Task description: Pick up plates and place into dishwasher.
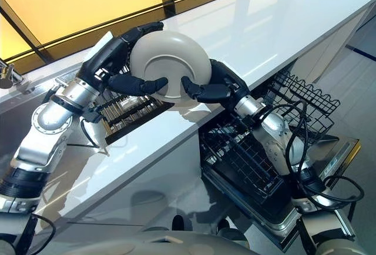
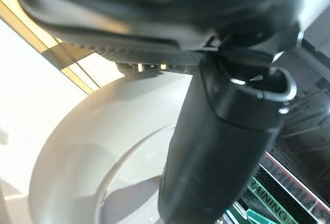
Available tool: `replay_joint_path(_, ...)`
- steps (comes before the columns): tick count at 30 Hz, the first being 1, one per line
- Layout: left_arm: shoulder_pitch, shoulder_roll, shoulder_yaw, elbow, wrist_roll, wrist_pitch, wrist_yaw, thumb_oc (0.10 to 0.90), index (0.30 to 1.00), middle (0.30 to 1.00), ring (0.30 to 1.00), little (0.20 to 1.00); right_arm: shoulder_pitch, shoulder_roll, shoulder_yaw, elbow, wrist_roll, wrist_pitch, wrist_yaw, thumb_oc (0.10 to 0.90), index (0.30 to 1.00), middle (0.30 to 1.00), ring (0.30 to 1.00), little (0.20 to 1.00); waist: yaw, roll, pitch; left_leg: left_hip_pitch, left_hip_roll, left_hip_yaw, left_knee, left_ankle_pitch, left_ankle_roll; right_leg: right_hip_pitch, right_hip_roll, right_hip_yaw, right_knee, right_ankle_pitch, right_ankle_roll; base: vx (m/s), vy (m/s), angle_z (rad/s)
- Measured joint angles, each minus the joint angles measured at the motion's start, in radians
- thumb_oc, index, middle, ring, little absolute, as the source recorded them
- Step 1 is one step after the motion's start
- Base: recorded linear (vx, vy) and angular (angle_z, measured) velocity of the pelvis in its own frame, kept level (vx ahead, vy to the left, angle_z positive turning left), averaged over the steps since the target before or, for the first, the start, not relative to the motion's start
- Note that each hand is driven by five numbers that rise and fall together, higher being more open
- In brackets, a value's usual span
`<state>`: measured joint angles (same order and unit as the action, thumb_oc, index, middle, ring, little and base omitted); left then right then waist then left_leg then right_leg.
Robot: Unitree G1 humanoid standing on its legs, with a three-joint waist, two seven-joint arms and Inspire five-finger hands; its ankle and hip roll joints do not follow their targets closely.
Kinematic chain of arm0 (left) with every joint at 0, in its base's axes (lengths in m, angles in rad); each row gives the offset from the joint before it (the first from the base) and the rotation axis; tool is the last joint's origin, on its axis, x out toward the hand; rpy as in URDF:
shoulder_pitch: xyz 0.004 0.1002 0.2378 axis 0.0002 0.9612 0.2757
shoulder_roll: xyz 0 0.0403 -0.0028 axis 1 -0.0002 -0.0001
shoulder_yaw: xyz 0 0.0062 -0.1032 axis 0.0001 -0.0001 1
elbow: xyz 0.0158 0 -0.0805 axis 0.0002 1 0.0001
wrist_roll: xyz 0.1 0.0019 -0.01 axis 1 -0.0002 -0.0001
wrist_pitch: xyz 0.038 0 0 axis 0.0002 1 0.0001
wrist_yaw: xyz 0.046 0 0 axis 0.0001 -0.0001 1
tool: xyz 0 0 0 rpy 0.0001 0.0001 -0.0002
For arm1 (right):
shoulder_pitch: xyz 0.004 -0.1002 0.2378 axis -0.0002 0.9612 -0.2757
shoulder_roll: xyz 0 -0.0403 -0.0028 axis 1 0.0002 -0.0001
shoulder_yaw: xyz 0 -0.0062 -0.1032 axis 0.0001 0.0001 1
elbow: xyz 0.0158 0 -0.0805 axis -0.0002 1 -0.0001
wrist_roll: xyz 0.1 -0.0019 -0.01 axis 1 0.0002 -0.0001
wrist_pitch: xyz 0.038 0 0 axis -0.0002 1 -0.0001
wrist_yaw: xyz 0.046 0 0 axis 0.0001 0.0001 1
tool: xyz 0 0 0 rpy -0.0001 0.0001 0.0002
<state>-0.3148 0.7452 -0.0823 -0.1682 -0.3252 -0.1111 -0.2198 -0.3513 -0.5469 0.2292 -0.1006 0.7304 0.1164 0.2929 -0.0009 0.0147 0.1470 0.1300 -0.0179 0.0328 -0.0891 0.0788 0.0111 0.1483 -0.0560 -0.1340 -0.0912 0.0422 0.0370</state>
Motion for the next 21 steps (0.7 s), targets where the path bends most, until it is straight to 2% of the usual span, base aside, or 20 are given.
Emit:
replay_joint_path(3,0.0,-0.005,0.0,0.028,0.0,0.0,0.02,0.8,0.9,0.9,0.9,0.9,0.004,0.02,-0.024,0.0,0.027,-0.01,-0.051,0.1,0.3,0.3,0.3,0.2,-0.002,0.0,0.0,0.0,0.0,0.0,0.0,0.001,0.0,0.0,0.0,0.0,0.0,0.0,0.0,0.0,0.0,0.0)
replay_joint_path(6,0.004,-0.015,0.003,0.064,0.0,0.0,0.053,0.8,0.9,0.9,0.9,0.9,0.013,0.026,-0.067,0.0,0.015,-0.085,-0.159,0.1,0.3,0.3,0.3,0.2,-0.001,0.0,0.0,0.0,0.001,0.001,0.0,0.001,0.0,0.0,-0.001,-0.001,0.0,0.0,0.0,0.0,0.0,0.0)
replay_joint_path(7,0.02,-0.026,0.015,0.067,-0.001,0.0,0.077,0.8,0.9,0.9,0.9,0.9,0.017,0.036,-0.101,0.0,-0.03,-0.141,-0.238,0.1,0.3,0.3,0.3,0.2,0.0,0.0,0.0,0.0,0.0,0.001,0.0,0.001,0.0,0.0,-0.001,-0.001,0.0,0.0,0.0,0.0,0.0,0.0)
replay_joint_path(10,0.059,-0.034,0.04,0.066,-0.01,0.0,0.113,0.8,0.9,0.9,0.9,0.9,0.022,0.042,-0.186,0.0,-0.181,-0.248,-0.423,0.1,0.3,0.3,0.3,0.2,0.0,0.0,0.0,-0.001,0.0,0.001,0.0,0.001,0.0,-0.001,-0.002,0.002,0.0,-0.001,0.001,0.0,0.01,0.0)
replay_joint_path(13,0.101,-0.046,0.083,0.066,-0.01,0.0,0.156,0.8,0.9,0.9,0.9,0.9,0.044,0.04,-0.315,0.001,-0.367,-0.327,-0.635,0.1,0.3,0.3,0.3,0.2,-0.001,0.0,0.0,-0.001,0.0,0.003,0.0,0.0,0.0,-0.003,-0.001,0.01,0.0,-0.001,0.001,-0.01,0.023,-0.04)
replay_joint_path(18,0.122,-0.05,0.126,0.066,-0.033,0.0,0.193,0.8,0.9,0.9,0.9,0.9,0.069,-0.031,-0.444,0.051,-0.745,-0.323,-0.978,0.1,0.3,0.3,0.3,0.2,-0.013,0.001,0.0,0.001,0.0,0.003,-0.001,0.0,0.0,-0.003,0.001,0.012,0.0,0.0,0.001,0.0,0.006,-0.01)
replay_joint_path(19,0.122,-0.05,0.132,0.066,-0.039,0.0,0.195,0.8,0.9,0.9,0.9,0.9,0.07,-0.056,-0.455,0.065,-0.817,-0.298,-1.028,0.1,0.3,0.3,0.3,0.2,-0.017,0.001,0.0,0.001,0.0,0.003,-0.001,0.0,0.0,-0.003,0.0,0.012,0.0,0.0,0.001,0.0,0.0,0.0)
replay_joint_path(20,0.122,-0.05,0.142,0.066,-0.039,0.0,0.2,0.8,0.9,0.9,0.9,0.9,0.07,-0.093,-0.463,0.078,-0.933,-0.243,-1.093,0.1,0.3,0.3,0.3,0.2,-0.022,0.001,0.0,0.001,0.0,0.003,-0.003,0.0,0.0,-0.003,0.0,0.012,0.0,-0.001,0.001,0.0,0.0,0.0)
replay_joint_path(21,0.125,-0.05,0.151,0.063,-0.041,0.0,0.208,0.8,0.9,0.9,0.9,0.9,0.073,-0.123,-0.471,0.078,-0.984,-0.216,-1.125,0.1,0.3,0.3,0.3,0.2,-0.026,0.002,0.0,0.001,0.0,0.002,-0.004,-0.001,0.0,-0.003,0.0,0.013,0.0,-0.001,0.001,0.0,0.0,0.0)
